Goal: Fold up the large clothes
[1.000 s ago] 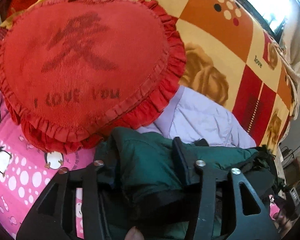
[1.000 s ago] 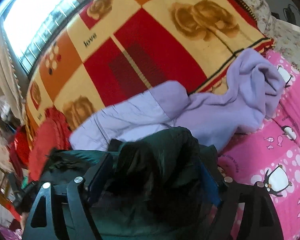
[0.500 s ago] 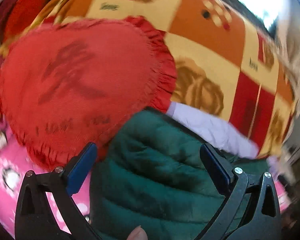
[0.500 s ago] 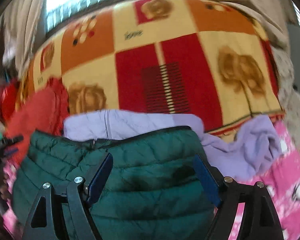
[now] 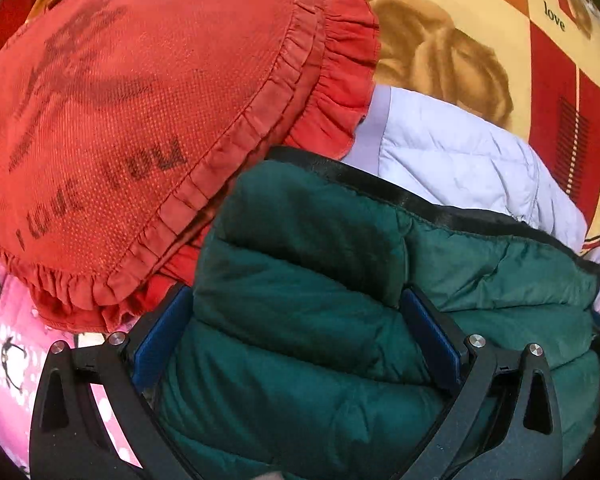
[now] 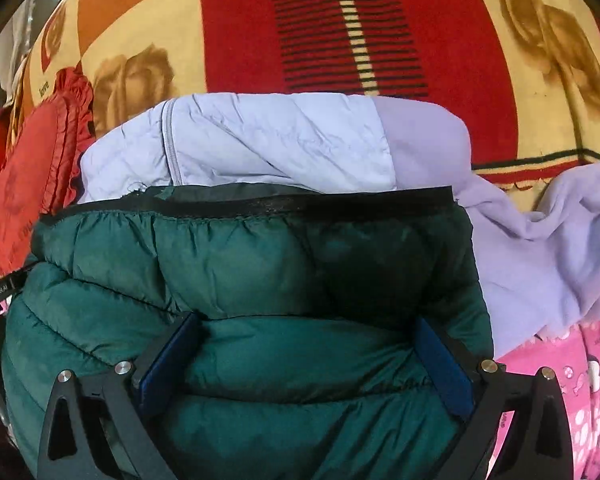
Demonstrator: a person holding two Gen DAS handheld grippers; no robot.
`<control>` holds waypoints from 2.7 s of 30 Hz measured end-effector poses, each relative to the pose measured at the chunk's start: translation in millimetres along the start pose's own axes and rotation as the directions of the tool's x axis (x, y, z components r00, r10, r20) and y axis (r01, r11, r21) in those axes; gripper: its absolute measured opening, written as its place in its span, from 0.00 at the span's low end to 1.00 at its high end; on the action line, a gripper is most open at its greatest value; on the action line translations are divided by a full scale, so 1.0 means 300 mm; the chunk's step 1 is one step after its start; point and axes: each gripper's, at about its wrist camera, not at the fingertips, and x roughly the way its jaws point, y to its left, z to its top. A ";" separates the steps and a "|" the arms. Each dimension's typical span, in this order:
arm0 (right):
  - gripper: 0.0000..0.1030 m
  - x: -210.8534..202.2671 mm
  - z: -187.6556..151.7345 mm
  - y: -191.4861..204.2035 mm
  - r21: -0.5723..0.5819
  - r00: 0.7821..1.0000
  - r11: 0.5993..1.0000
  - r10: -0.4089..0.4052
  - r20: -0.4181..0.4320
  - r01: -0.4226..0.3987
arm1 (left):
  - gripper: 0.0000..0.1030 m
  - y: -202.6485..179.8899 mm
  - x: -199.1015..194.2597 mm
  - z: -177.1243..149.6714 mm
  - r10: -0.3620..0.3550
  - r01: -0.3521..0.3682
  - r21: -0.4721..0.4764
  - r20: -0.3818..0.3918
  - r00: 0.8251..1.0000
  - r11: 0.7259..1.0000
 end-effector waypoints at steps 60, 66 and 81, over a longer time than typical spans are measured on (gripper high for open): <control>1.00 -0.223 -0.249 -0.172 0.014 0.998 0.999 -0.050 0.034 0.049 | 1.00 0.343 -0.084 -0.152 -0.393 0.393 -0.021 -0.094 0.915 0.919; 1.00 -0.204 -0.256 -0.242 0.133 0.998 0.989 0.060 -0.001 -0.060 | 1.00 0.320 -0.059 -0.134 -0.421 0.419 -0.044 -0.101 0.901 0.907; 1.00 -0.074 -0.282 -0.399 0.276 0.936 0.898 0.353 0.013 -0.342 | 1.00 0.210 -0.083 -0.135 -0.469 0.479 0.060 -0.128 0.874 0.876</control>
